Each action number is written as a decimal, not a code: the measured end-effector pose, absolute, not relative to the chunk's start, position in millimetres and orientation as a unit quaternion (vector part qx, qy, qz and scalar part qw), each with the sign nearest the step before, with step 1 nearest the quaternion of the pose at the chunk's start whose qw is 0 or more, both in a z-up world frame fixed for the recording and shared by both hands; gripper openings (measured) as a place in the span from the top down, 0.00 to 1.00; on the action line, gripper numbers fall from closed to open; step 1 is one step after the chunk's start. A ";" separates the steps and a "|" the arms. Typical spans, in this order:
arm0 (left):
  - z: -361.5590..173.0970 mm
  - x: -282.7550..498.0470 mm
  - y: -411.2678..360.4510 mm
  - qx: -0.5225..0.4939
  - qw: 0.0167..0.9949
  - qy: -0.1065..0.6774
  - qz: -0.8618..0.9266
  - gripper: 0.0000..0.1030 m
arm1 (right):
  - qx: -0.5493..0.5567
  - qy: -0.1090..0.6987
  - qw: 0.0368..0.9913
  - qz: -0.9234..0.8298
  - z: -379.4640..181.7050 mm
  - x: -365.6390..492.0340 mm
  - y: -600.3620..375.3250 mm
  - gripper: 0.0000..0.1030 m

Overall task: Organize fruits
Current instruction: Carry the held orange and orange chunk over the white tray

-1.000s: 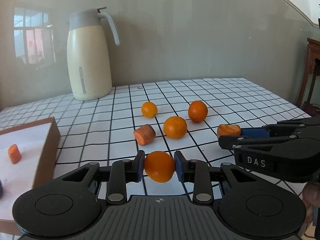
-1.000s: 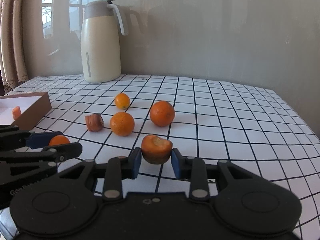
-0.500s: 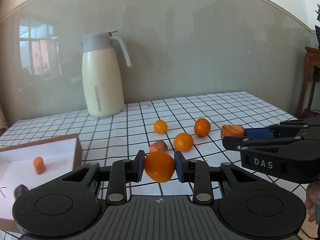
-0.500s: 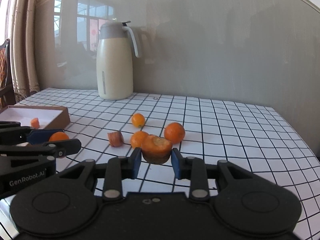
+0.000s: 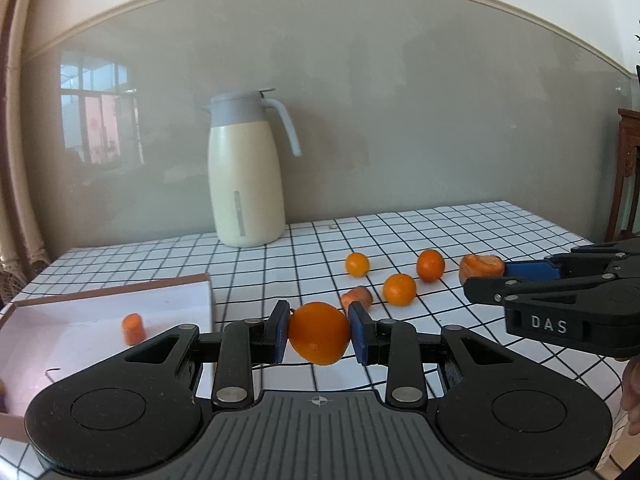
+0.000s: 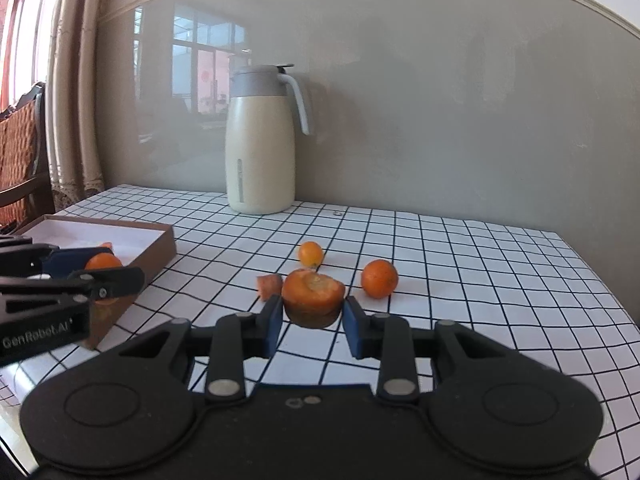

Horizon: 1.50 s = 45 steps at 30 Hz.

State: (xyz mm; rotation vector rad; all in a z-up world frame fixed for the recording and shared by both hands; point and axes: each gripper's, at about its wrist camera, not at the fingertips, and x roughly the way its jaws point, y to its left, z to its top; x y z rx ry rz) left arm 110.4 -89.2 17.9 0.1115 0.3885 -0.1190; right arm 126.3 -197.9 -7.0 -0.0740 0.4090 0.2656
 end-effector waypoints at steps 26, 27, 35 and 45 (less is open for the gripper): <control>24.8 87.9 -18.7 0.037 0.985 0.169 0.017 0.69 | -0.062 0.158 0.961 0.219 4.5 110.0 -131.9 0.77; 25.2 87.9 -14.7 0.033 0.985 0.169 0.021 0.69 | -0.063 0.157 0.960 0.222 4.7 109.8 -129.6 0.77; 25.1 83.3 8.8 0.022 0.985 0.166 0.043 0.69 | -0.072 0.152 0.956 0.242 4.8 108.5 -105.6 0.77; 23.2 75.5 37.7 0.010 0.983 0.167 0.071 0.69 | -0.081 0.146 0.948 0.271 5.3 105.0 -74.5 0.77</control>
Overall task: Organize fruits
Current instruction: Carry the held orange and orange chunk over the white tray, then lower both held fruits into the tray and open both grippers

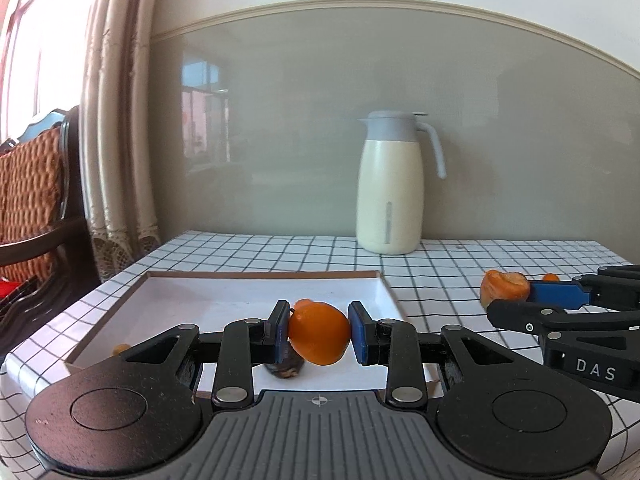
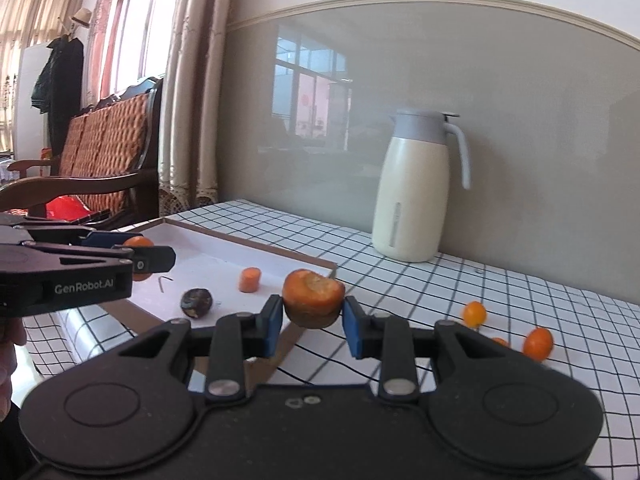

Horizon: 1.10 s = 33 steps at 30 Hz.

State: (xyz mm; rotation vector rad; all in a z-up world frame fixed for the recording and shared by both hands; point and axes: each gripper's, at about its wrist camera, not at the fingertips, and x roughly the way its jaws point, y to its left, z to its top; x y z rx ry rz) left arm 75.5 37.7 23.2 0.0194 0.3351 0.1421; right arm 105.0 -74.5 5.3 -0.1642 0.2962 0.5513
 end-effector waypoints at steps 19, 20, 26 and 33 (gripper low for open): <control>16.3 66.8 82.3 -0.009 0.979 0.166 0.116 0.69 | -0.084 0.140 0.939 0.304 7.4 105.0 -31.9 0.77; 15.7 66.4 83.1 -0.009 0.979 0.165 0.118 0.69 | -0.083 0.139 0.938 0.306 7.8 104.9 -30.4 0.77; 13.1 65.7 92.8 -0.012 0.978 0.164 0.129 0.69 | -0.080 0.136 0.937 0.313 9.1 107.2 -21.5 0.77; 13.3 73.3 100.8 -0.008 0.977 0.164 0.140 0.69 | -0.078 0.135 0.934 0.322 10.7 114.2 -10.3 0.77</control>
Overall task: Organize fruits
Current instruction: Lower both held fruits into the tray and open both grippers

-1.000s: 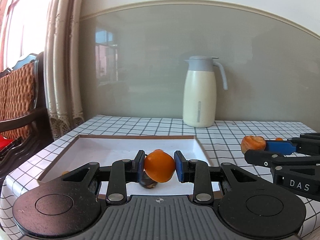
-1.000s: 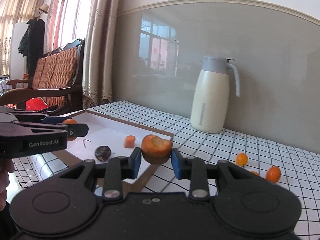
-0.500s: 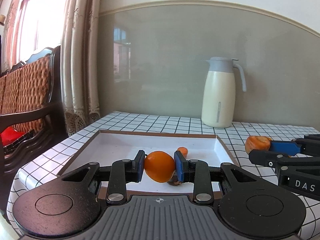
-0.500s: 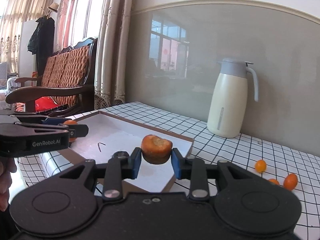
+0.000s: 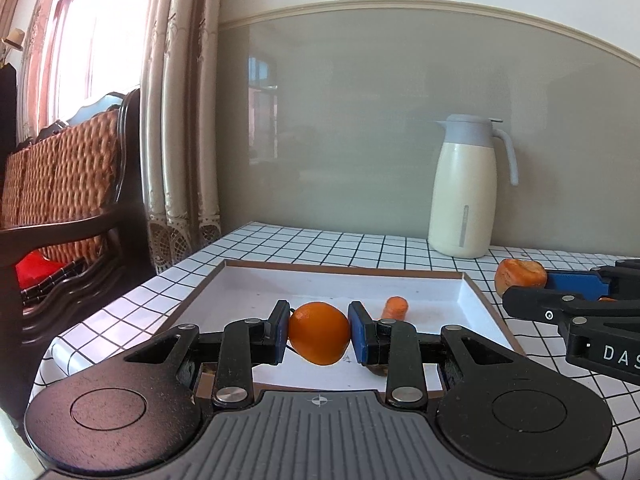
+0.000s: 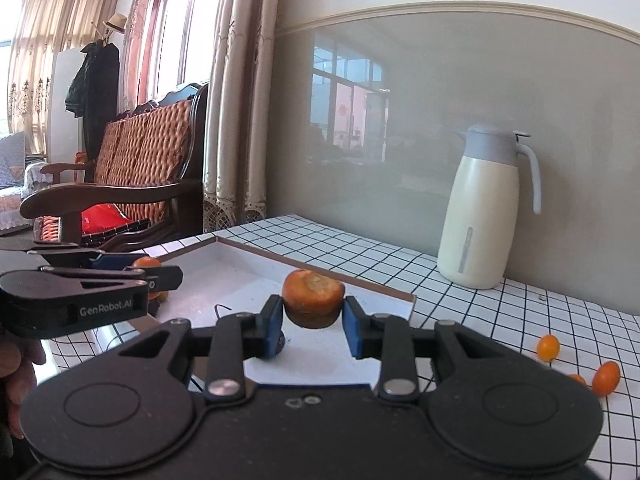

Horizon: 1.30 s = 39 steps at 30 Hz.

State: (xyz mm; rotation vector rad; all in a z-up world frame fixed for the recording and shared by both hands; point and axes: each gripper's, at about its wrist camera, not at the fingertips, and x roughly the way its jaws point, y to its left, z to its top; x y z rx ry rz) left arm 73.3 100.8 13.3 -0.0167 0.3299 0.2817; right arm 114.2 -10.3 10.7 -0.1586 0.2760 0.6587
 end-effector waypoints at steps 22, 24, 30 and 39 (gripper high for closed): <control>11.1 109.9 127.9 -0.012 0.974 0.164 0.153 0.69 | -0.080 0.140 0.930 0.330 7.5 153.9 16.1 0.77; 11.4 116.6 131.9 -0.016 0.974 0.163 0.156 0.69 | -0.078 0.143 0.930 0.329 6.9 158.7 17.2 0.77; 8.2 131.7 141.7 -0.022 0.972 0.170 0.159 0.69 | -0.080 0.153 0.930 0.324 3.4 172.0 18.6 0.77; 4.8 145.3 152.3 -0.027 0.970 0.174 0.166 0.69 | -0.081 0.165 0.929 0.320 0.5 190.5 18.0 0.77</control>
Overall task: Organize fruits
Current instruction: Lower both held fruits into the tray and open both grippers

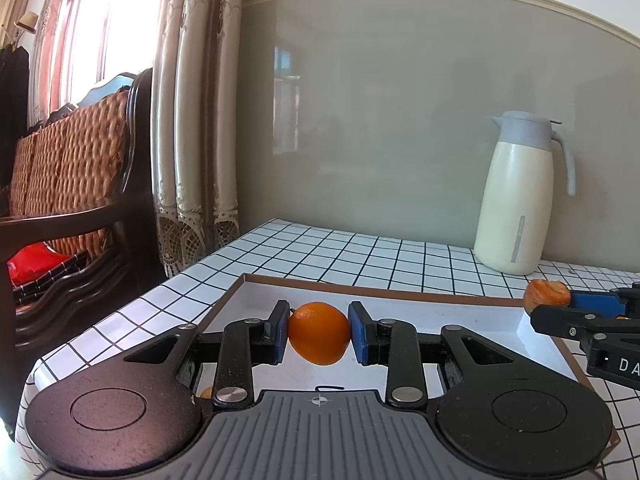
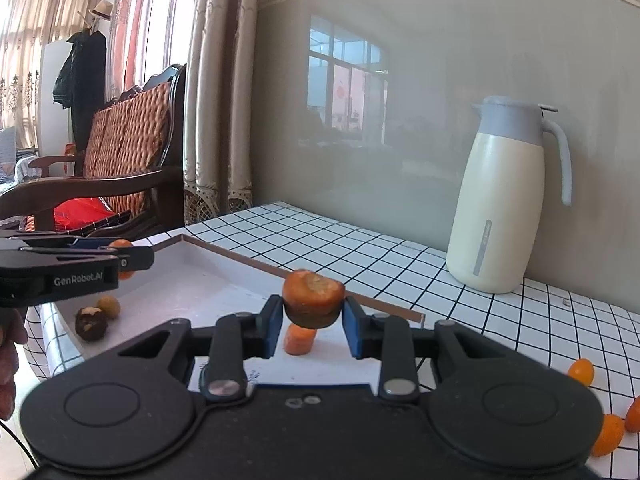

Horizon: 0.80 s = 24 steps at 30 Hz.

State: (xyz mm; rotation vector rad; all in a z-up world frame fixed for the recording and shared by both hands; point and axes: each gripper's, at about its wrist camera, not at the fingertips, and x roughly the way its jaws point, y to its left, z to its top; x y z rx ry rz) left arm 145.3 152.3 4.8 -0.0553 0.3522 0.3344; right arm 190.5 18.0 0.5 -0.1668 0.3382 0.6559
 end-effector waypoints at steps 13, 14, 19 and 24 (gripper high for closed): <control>-2.6 172.8 166.6 -0.037 0.964 0.204 0.169 0.69 | -0.086 0.202 0.921 0.321 -8.8 219.1 25.9 0.77; -3.2 174.7 167.1 -0.038 0.963 0.207 0.169 0.69 | -0.086 0.205 0.920 0.321 -9.2 222.1 26.6 0.77; -6.8 182.4 173.8 -0.042 0.960 0.217 0.173 0.69 | -0.089 0.217 0.917 0.323 -11.2 235.7 30.4 0.77; -9.9 191.7 175.7 -0.043 0.958 0.223 0.177 0.69 | -0.089 0.230 0.913 0.325 -14.7 246.5 33.7 0.77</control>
